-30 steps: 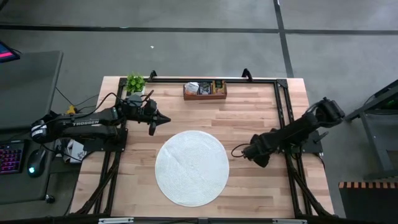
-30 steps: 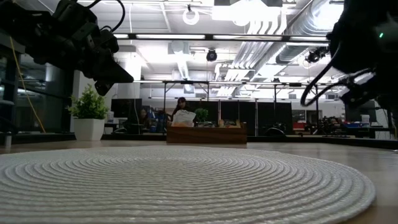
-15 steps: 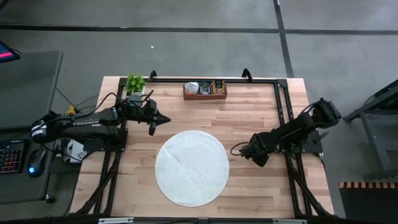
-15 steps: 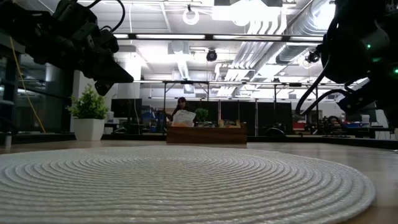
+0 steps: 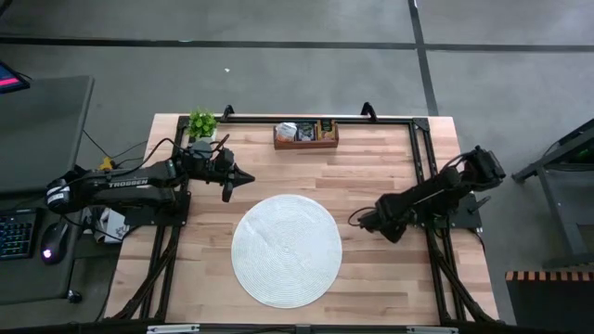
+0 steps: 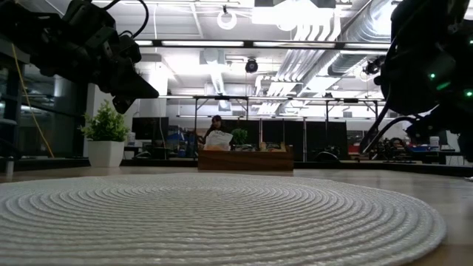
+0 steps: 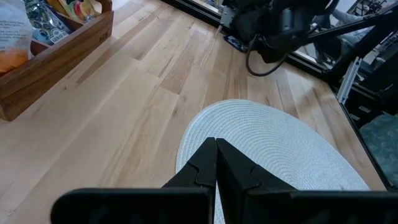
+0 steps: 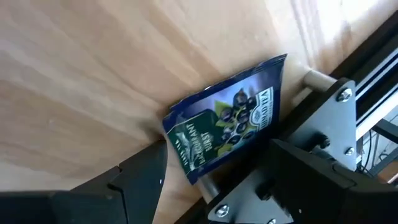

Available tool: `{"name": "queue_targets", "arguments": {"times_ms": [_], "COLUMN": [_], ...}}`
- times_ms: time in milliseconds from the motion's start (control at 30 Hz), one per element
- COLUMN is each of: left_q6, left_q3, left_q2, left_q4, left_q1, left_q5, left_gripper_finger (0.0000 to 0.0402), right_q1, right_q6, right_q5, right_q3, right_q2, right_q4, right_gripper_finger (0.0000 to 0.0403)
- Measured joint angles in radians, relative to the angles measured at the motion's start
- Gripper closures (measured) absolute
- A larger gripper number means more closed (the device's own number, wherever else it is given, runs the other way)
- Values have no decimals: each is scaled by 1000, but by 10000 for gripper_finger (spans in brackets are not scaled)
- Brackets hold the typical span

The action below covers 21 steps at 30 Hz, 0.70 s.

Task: Pick & Place Tea
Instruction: Put the blue tea bag into the middle section of the wooden organizer

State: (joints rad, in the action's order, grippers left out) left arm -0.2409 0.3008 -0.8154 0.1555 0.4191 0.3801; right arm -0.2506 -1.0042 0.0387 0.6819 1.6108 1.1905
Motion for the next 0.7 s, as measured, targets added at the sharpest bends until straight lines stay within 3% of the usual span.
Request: {"name": "queue_targets", "arguments": {"times_ms": [200,700], "left_q6": [0,0], "left_q3": [0,0], "left_q2": [0,0], "left_q4": [0,0], "left_q1": [0,0], "left_q5": [0,0], "left_gripper_finger": [401,401], "right_q1": [35,104], "right_q6": [25,69], "right_q5": [3,-74], "right_q3": [0,-46], "right_q2": [0,-7], "right_q4": [-32,-138], "right_gripper_finger": [141,243]}}
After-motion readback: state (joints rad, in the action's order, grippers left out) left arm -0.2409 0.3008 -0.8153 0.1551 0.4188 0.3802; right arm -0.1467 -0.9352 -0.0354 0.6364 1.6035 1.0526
